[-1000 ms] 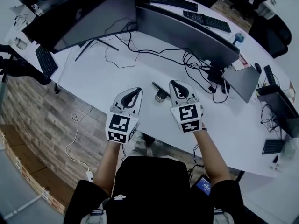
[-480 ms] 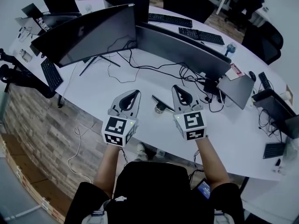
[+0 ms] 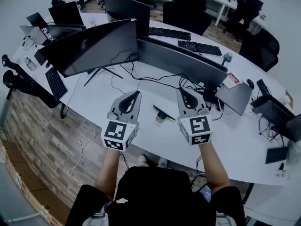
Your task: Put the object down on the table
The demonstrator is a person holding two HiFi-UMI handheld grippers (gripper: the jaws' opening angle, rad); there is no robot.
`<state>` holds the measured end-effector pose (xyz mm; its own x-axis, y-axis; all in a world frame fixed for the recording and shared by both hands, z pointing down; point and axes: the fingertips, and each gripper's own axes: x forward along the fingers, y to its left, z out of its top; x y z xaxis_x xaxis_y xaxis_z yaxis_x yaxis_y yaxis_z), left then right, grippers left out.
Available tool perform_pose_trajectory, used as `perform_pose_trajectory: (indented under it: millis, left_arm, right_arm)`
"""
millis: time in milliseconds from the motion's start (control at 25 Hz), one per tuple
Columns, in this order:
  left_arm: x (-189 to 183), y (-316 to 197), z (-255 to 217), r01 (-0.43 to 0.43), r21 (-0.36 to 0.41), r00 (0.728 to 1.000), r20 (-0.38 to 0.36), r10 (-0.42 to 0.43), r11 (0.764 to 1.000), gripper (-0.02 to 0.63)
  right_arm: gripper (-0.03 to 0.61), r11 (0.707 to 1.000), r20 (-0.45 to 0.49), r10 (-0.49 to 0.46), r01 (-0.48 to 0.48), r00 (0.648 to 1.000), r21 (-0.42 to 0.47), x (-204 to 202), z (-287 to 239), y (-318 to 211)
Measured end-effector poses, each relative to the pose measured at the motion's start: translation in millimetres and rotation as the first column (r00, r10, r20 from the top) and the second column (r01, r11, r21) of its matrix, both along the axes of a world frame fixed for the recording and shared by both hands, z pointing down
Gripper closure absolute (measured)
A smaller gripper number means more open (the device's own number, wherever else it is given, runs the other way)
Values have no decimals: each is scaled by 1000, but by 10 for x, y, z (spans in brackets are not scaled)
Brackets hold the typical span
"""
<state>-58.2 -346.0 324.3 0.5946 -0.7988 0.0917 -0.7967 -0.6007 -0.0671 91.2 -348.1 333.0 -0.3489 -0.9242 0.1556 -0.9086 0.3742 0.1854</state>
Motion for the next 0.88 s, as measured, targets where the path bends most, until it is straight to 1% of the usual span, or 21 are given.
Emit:
perform_pose_trajectory:
  millis: [320, 880]
  left_arm:
    - [36, 130, -279, -6, 64, 1000, -3, 7, 998, 600]
    - [68, 269, -491, -11, 110, 1000, 10, 10, 994, 600]
  right_arm:
    - [554, 998, 25, 8, -9, 1000, 63, 36, -304, 174]
    - [554, 996, 55, 19, -24, 998, 88, 82, -468, 306]
